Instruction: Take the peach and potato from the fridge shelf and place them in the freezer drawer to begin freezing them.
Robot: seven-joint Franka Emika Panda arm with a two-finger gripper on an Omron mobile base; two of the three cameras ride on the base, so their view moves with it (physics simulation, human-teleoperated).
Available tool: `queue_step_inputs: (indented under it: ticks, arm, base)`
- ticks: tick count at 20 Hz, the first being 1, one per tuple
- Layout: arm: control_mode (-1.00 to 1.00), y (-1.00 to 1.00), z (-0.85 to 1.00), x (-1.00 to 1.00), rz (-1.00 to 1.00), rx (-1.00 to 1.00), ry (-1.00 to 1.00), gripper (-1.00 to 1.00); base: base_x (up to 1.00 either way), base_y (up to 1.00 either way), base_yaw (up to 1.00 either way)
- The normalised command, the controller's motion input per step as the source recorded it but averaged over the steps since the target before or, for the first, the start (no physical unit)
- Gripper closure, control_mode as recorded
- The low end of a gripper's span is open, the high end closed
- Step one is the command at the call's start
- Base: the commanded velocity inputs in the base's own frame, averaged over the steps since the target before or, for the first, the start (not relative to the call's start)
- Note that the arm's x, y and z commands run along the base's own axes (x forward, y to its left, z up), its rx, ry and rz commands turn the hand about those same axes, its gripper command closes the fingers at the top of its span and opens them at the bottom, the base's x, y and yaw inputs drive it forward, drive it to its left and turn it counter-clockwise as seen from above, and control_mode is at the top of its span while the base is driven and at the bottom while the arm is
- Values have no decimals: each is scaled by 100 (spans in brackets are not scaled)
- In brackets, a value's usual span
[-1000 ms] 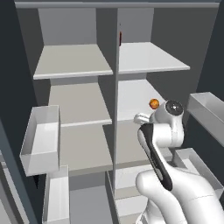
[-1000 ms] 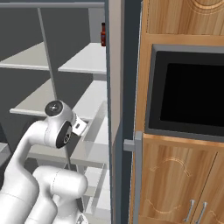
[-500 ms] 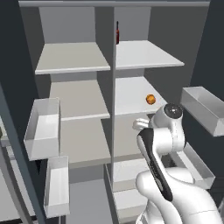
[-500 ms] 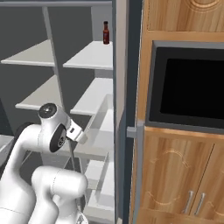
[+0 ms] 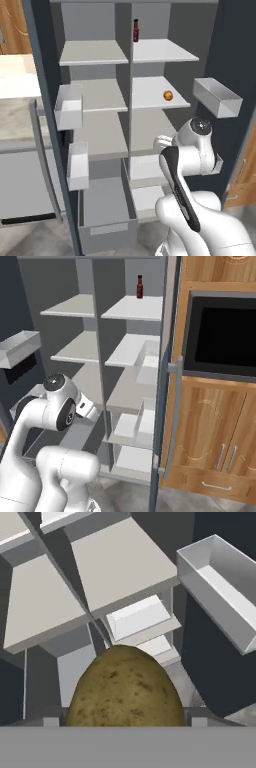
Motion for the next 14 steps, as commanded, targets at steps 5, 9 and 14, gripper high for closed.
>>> queue_step_inputs:
  ticks: [5,9,14]
  arm:
    - [100,0,0,0,0,0,0,100]
    - [100,0,0,0,0,0,0,100]
    - [100,0,0,0,0,0,0,100]
  base:
    - [-31,47,12]
    - [-4,5,2]
    - [-10,0,0]
